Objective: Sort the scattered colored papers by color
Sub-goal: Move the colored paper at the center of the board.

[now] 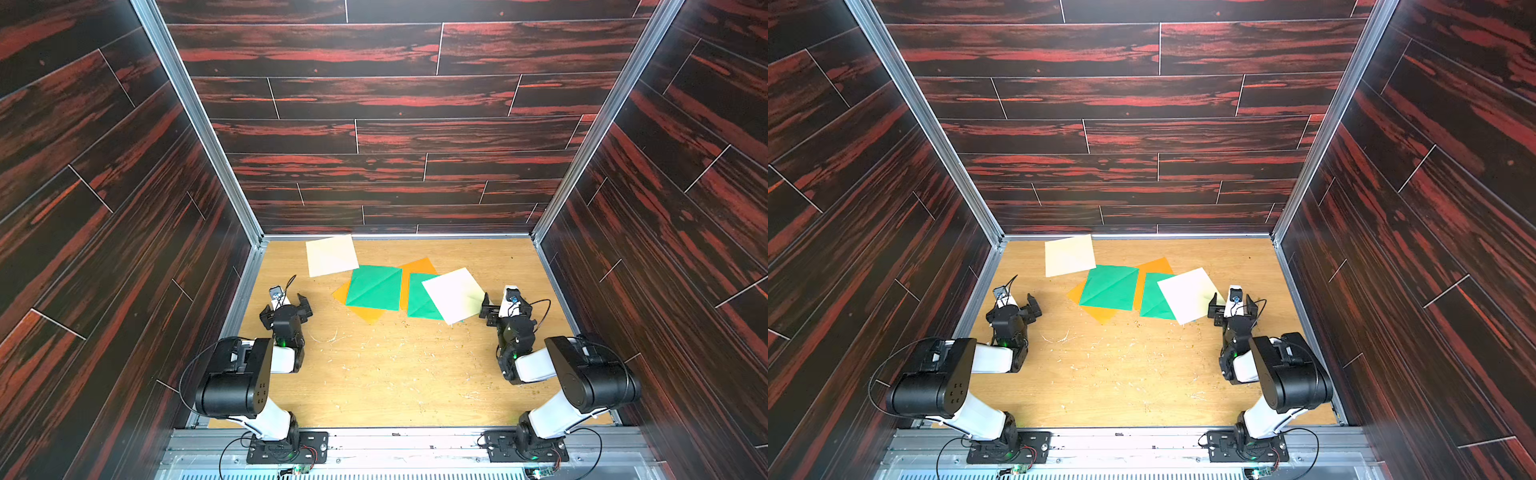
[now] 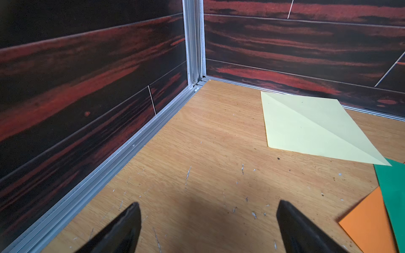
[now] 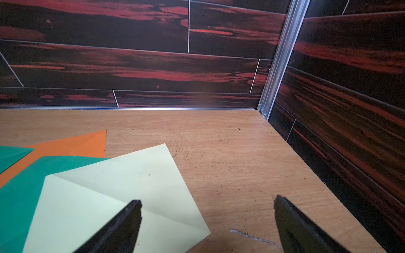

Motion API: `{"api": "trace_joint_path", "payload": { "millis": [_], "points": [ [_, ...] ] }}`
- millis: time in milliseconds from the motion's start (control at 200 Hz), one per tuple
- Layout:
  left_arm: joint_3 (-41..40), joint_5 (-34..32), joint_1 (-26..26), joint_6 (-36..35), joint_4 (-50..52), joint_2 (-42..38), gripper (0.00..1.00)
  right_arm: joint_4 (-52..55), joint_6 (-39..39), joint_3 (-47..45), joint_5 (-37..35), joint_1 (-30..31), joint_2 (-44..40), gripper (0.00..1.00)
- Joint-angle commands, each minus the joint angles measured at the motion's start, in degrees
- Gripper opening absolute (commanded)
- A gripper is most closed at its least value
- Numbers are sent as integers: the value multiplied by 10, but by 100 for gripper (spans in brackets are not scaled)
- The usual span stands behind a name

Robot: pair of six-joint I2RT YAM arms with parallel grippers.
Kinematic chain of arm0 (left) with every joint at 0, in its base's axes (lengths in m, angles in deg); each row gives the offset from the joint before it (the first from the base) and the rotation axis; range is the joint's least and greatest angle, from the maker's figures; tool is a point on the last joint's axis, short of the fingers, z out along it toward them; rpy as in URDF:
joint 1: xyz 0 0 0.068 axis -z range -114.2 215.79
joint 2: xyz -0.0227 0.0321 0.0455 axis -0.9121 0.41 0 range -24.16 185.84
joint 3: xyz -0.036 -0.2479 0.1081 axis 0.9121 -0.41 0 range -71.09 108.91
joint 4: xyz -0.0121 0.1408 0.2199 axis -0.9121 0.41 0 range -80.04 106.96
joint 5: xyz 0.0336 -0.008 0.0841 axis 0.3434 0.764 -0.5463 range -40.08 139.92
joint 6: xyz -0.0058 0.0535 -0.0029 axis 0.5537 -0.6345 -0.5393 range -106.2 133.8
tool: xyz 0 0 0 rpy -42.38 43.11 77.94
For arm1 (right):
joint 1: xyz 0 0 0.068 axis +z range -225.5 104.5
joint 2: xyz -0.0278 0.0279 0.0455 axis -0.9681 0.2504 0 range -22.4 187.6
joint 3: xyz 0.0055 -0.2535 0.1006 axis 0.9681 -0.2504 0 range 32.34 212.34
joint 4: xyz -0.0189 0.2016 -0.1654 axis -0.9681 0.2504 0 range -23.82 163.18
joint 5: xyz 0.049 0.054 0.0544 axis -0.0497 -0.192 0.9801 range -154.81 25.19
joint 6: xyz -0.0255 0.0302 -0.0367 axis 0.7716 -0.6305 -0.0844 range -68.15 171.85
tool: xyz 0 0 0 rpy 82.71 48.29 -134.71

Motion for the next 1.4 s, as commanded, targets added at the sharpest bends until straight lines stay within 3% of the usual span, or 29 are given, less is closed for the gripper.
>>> {"api": "trace_joint_path", "payload": {
  "millis": [0,962,1072,1217,1308,1393],
  "points": [
    [1,0,1,-6,-8,0,100,-17,0,-2,-2,-2,-2,98],
    [-9,14,5,-18,-15,-20,100,-20,1,-2,-6,-1,-3,98],
    [-11,1,15,-28,62,-119,100,31,3,23,-67,13,-22,98],
    [44,20,18,-10,285,-272,100,241,42,147,-209,87,-51,98],
    [103,21,19,14,392,-316,100,333,56,230,-264,137,-53,98],
    [163,31,19,39,477,-324,100,448,35,312,-265,177,-53,98]
  ]
}}
